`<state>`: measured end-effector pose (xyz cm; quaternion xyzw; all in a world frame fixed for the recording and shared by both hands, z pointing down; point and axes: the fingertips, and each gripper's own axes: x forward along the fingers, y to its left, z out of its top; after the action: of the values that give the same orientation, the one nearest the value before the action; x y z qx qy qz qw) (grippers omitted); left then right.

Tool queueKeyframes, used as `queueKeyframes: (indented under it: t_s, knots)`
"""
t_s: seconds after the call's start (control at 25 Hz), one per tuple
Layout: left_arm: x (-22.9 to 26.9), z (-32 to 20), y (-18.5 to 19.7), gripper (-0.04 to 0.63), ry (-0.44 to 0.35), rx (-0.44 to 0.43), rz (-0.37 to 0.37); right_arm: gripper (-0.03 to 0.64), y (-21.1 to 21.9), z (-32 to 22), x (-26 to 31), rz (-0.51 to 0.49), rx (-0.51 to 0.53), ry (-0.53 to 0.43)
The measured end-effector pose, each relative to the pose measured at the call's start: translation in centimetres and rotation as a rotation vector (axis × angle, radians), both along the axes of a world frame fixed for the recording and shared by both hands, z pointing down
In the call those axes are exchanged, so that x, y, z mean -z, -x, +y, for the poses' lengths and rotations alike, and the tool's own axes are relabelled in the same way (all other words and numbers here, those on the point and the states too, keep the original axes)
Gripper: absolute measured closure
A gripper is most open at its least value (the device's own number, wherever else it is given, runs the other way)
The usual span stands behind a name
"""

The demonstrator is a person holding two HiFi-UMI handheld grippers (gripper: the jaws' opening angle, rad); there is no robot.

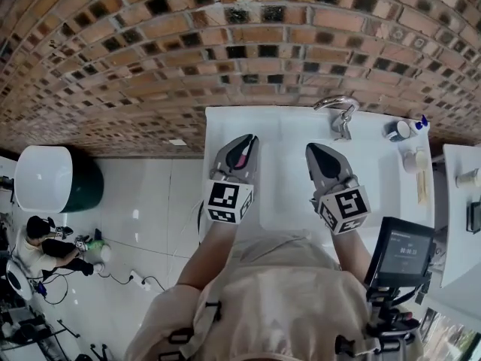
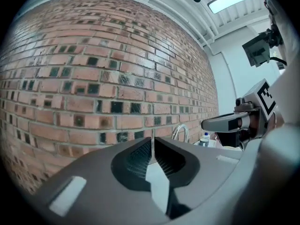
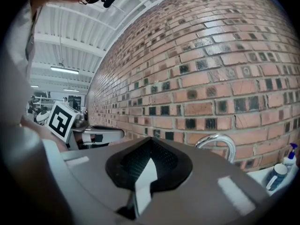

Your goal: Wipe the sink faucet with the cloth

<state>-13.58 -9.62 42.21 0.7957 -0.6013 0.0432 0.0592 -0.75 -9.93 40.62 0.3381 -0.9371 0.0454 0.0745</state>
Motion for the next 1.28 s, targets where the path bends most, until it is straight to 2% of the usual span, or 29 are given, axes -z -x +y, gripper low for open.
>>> queueKeyframes:
  t_s: [0.08, 0.32, 0.56, 0.92, 1.28]
  knots:
    - [1.1, -0.2, -1.0, 0.594, -0.02, -0.021, -0.006, 0.626, -0.4, -0.1, 1.2, -0.017, -0.003, -0.03]
    - [2.9, -0.5, -3.3, 0.594, -0.057, -0.07, -0.016, 0.626, -0.3, 0.6, 4.1, -0.053, 0.023, -0.128]
    - [4.3, -0.4, -4.5, 0.594, -0.088, -0.087, -0.039, 0.627, -0.5, 1.2, 5.4, -0.06, 0.044, -0.178]
    - [4.1, 0.0, -4.2, 0.594, -0.076, -0.075, -0.036, 0.627, 0.2, 1.6, 4.9, -0.048, 0.067, -0.174]
    - [5.0, 0.0, -4.9, 0.594, -0.118, -0.1, -0.035, 0.627, -0.3, 0.8, 4.3, -0.04, 0.046, -0.14]
